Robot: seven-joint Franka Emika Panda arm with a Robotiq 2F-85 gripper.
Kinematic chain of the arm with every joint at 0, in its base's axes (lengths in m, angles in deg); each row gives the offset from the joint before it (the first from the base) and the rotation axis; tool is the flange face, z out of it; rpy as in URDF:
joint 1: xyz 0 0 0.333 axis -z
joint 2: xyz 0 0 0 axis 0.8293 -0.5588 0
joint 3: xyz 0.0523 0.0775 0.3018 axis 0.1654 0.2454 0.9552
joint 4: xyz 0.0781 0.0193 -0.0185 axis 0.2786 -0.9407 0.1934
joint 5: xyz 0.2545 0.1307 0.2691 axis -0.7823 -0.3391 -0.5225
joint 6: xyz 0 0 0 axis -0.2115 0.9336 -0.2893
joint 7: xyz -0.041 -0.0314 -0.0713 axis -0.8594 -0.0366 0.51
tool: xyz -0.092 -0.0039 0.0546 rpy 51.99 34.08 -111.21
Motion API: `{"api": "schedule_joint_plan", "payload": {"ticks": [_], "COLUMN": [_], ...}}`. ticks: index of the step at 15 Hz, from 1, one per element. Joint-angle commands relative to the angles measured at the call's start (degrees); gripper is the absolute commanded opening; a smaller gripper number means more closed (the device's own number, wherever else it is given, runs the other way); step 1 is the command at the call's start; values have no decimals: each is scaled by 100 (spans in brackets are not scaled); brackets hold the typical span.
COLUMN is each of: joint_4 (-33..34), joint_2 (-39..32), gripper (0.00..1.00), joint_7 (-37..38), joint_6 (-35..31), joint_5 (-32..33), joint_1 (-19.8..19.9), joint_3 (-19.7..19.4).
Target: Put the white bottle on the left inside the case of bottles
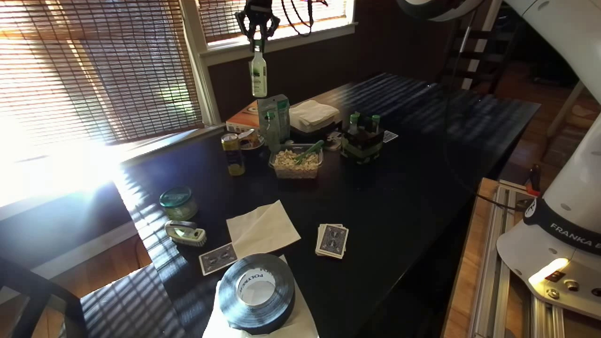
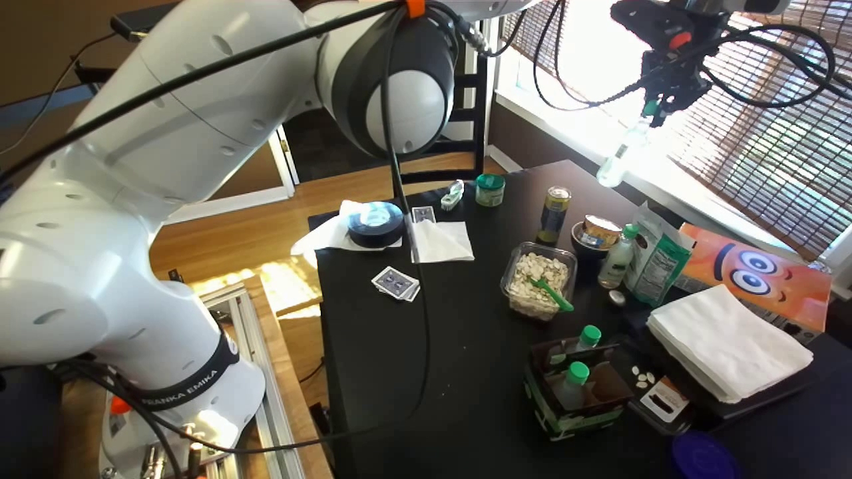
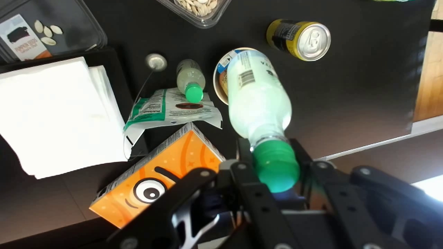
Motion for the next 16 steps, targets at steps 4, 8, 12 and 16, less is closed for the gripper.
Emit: {"api": "schedule_joint_plan", "payload": {"ticks": [4, 8, 12, 16], "joint_4": [-328, -406, -759, -1367], "joint_2": [228, 217, 288, 482], "gripper": [7, 7, 7, 7], "joint_7": [327, 456, 145, -284], "joint_6": [-137, -606, -995, -1073], "joint_5": [81, 84, 88, -71], "joint_1": [55, 30, 86, 232], "joint_3": [-264, -436, -524, -402]}}
